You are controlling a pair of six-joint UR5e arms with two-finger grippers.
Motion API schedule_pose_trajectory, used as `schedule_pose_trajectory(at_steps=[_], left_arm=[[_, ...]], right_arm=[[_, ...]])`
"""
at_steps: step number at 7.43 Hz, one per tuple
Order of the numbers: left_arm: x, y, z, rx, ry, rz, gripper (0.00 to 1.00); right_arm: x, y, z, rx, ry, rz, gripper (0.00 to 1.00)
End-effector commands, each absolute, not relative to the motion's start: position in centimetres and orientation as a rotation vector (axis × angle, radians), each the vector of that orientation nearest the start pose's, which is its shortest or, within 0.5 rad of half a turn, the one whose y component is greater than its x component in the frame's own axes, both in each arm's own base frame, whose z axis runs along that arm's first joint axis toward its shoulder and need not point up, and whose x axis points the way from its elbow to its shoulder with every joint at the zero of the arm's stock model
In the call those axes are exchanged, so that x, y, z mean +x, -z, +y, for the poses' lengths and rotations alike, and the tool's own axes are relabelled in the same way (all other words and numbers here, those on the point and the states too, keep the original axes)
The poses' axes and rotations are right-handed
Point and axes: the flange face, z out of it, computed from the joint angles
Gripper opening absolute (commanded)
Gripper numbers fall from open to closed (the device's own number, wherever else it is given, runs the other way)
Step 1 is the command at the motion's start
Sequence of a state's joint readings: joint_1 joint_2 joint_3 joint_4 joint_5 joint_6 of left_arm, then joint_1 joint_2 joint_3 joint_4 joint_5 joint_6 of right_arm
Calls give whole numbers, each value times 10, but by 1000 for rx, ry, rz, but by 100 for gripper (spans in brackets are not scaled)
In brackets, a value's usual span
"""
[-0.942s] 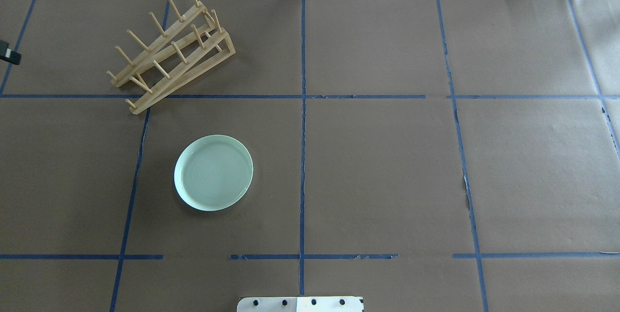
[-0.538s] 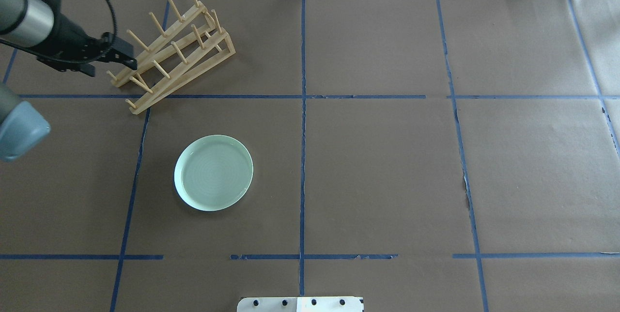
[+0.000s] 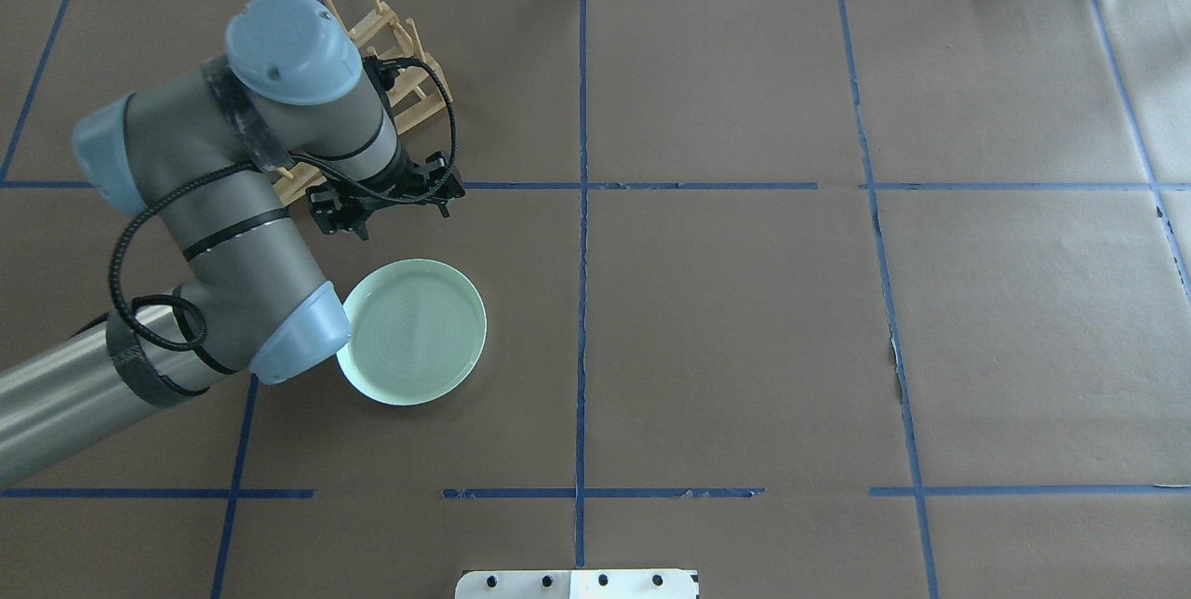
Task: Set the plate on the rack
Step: 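Move the left gripper down toward the rim of the pale green plate, then close the left gripper on the plate rim and tilt the plate up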
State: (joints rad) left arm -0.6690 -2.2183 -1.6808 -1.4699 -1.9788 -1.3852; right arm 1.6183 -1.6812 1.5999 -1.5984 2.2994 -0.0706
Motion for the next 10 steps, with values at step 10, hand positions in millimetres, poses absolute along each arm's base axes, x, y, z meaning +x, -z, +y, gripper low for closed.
schedule_pose_trajectory(at_steps=[10], left_arm=[[584,-248,-453,-117,289,626,68]], right_arm=[[87,-701,-432,-61,-16,-733,100]])
